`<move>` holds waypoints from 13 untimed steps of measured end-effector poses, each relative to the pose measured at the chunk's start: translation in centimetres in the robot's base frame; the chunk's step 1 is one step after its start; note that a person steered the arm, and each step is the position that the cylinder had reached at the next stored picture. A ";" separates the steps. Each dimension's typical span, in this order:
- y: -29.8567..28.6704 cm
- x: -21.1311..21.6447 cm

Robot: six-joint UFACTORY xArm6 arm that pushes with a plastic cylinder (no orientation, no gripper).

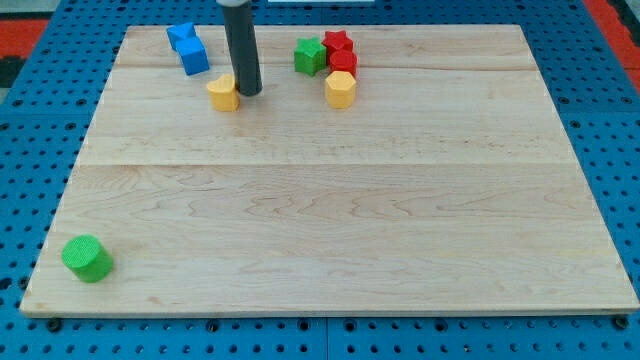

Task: Push green circle up towards line of blocks

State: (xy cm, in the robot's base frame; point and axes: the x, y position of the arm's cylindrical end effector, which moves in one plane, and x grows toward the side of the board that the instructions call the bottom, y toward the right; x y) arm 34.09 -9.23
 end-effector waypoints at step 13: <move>-17.7 23.8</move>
State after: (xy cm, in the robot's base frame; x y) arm 57.93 -26.90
